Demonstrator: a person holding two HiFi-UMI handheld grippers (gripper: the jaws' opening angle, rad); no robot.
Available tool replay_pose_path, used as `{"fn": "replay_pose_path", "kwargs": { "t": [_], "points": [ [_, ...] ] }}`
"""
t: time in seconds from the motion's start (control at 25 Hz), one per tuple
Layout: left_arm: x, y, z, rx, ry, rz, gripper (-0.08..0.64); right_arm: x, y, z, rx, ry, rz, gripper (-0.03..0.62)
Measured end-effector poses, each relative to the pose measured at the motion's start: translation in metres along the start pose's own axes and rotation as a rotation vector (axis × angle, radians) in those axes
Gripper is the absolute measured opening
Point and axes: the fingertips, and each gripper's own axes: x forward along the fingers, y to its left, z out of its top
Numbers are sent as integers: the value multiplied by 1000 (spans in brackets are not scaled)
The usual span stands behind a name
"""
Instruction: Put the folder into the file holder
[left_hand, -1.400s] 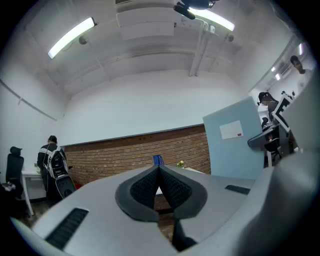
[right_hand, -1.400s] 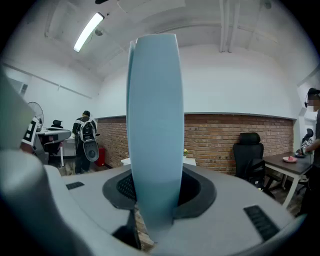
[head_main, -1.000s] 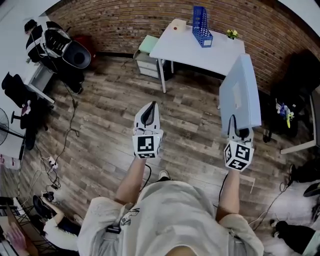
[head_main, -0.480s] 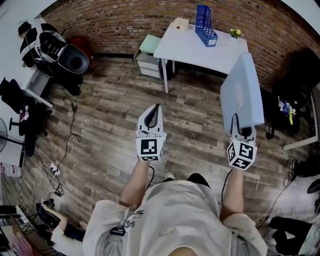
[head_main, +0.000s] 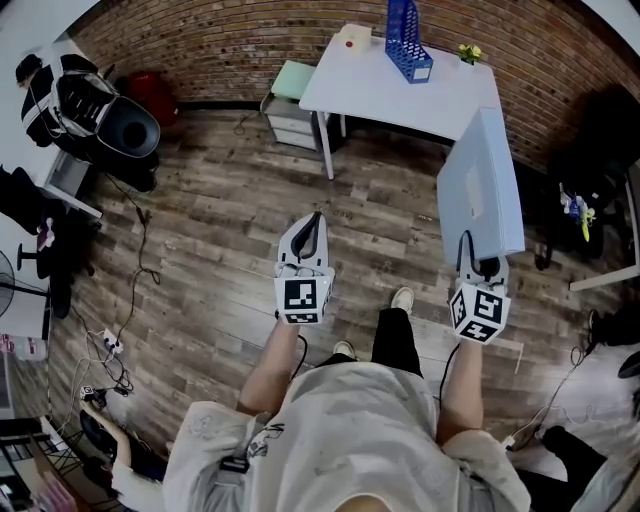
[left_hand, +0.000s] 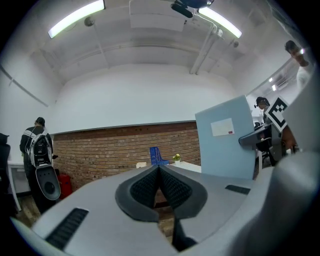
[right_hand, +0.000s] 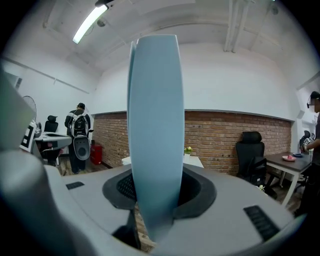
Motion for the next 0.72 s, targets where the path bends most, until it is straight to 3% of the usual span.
{"fn": "replay_pose_path", "kwargs": {
  "t": [0.72],
  "points": [
    [177, -60, -5, 4, 24, -30, 14, 139, -104, -11, 105, 22, -7, 167]
  ]
}}
